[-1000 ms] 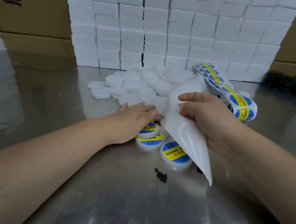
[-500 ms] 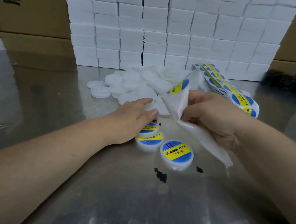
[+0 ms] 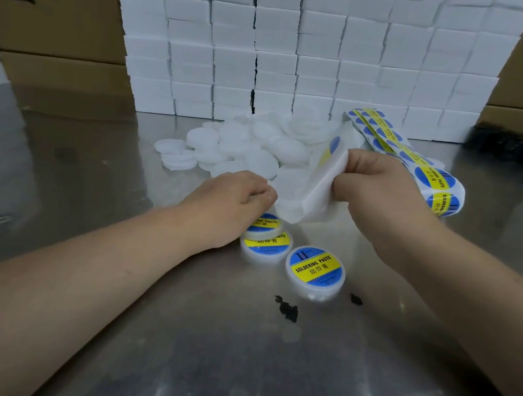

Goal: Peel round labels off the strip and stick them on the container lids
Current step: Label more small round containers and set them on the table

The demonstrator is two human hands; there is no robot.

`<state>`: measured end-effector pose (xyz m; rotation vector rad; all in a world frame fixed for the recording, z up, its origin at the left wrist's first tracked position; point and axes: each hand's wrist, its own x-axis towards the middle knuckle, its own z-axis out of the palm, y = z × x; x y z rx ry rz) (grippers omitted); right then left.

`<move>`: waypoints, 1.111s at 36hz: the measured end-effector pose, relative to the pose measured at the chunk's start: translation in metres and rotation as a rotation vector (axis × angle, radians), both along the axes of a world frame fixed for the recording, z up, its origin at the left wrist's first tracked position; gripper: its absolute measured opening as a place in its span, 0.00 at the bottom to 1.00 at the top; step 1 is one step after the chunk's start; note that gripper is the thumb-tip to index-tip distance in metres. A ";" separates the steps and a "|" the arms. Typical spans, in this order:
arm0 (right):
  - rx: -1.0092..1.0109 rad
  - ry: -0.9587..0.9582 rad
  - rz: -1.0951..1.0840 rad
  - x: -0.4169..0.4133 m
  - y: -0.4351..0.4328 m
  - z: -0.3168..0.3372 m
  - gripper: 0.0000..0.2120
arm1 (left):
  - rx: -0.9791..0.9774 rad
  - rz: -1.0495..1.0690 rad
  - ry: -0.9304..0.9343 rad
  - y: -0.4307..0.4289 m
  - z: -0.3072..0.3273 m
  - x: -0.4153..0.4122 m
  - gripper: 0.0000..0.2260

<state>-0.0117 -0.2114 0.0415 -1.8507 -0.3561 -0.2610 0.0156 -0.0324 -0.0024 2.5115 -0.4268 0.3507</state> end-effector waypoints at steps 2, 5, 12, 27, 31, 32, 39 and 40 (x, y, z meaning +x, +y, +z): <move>0.063 0.037 0.002 0.002 0.001 0.000 0.11 | -0.061 0.062 -0.017 0.001 -0.001 0.003 0.10; 0.145 0.156 -0.060 0.009 0.002 0.003 0.12 | -0.087 0.180 -0.068 0.004 -0.003 0.008 0.10; 0.050 -0.019 0.015 0.001 0.000 -0.002 0.10 | -0.223 0.337 -0.265 0.006 0.000 0.008 0.10; -0.122 -0.233 0.201 -0.005 -0.001 -0.005 0.13 | -0.243 0.050 -0.659 -0.024 0.024 -0.041 0.17; -0.233 -0.320 0.175 -0.006 0.000 -0.005 0.10 | -0.115 0.063 -0.715 -0.026 0.023 -0.045 0.18; -0.248 -0.336 0.174 -0.006 -0.001 -0.005 0.10 | -0.100 0.063 -0.722 -0.027 0.023 -0.045 0.18; -0.267 -0.373 0.127 -0.004 -0.001 -0.008 0.17 | -0.058 0.056 -0.720 -0.027 0.022 -0.044 0.18; -0.279 -0.368 0.119 -0.004 -0.001 -0.008 0.16 | -0.057 0.059 -0.716 -0.027 0.022 -0.044 0.18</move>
